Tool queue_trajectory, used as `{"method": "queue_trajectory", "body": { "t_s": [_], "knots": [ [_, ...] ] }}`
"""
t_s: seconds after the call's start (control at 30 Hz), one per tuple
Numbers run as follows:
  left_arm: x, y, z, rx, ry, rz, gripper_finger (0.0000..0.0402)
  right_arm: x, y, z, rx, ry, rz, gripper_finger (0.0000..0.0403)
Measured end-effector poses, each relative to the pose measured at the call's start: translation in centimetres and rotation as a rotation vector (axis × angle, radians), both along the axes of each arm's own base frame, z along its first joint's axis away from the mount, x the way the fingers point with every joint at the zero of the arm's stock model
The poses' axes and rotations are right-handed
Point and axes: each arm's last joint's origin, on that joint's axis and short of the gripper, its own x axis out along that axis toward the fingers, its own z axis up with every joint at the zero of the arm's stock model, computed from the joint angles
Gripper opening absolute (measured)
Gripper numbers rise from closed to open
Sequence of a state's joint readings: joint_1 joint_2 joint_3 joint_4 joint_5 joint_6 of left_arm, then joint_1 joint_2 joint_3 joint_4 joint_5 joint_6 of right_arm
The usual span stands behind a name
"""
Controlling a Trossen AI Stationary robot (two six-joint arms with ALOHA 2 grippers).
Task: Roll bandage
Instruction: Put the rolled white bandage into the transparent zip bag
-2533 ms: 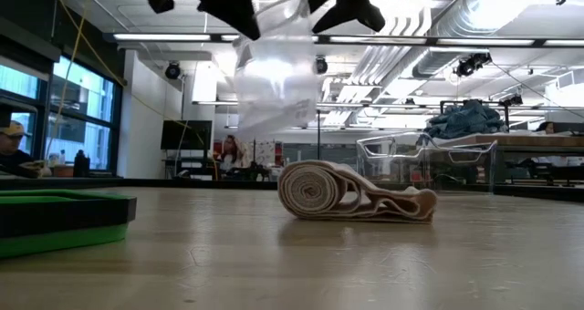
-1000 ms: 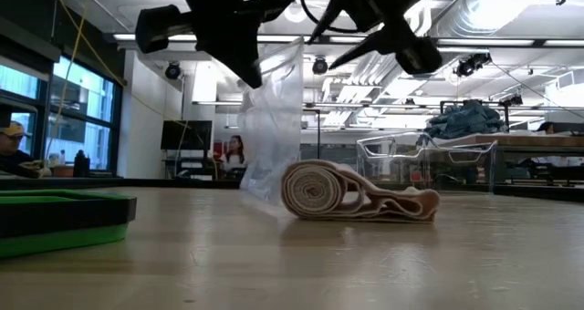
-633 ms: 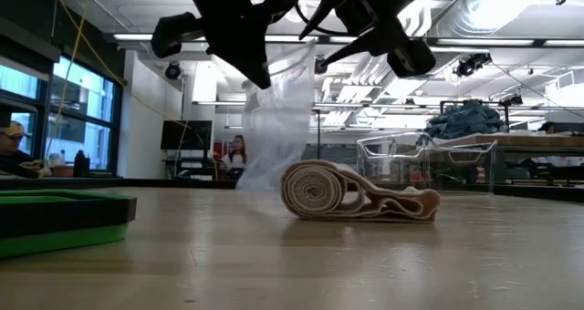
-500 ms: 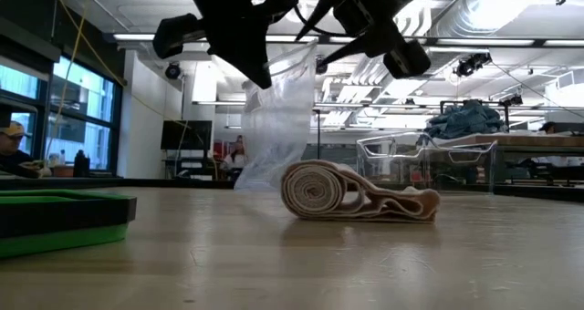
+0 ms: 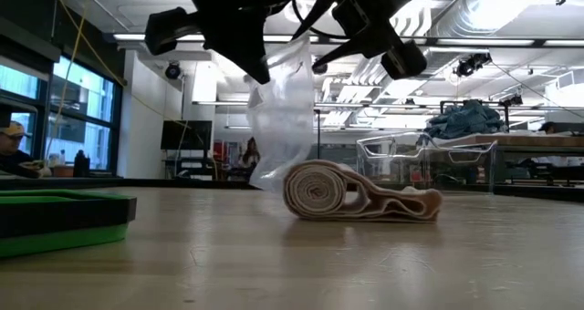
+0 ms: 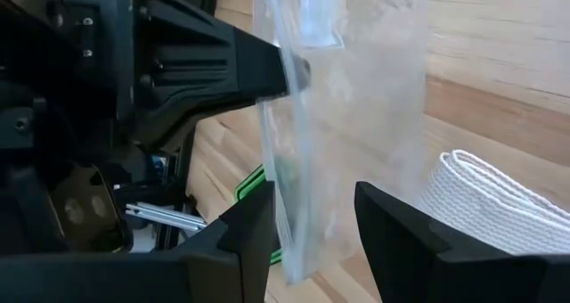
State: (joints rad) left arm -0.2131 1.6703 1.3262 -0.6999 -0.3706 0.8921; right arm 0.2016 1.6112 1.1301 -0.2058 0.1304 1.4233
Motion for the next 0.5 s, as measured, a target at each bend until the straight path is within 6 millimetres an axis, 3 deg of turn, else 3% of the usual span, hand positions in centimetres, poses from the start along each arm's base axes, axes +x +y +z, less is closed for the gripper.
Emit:
{"method": "queue_trajectory", "body": {
  "t_s": [0.5],
  "knots": [
    [0.2, 0.31, 0.09, 0.001, -0.018, 0.013, 0.0, -0.13, -0.29, -0.83, -0.014, 0.066, -0.03, 0.0146]
  ]
}}
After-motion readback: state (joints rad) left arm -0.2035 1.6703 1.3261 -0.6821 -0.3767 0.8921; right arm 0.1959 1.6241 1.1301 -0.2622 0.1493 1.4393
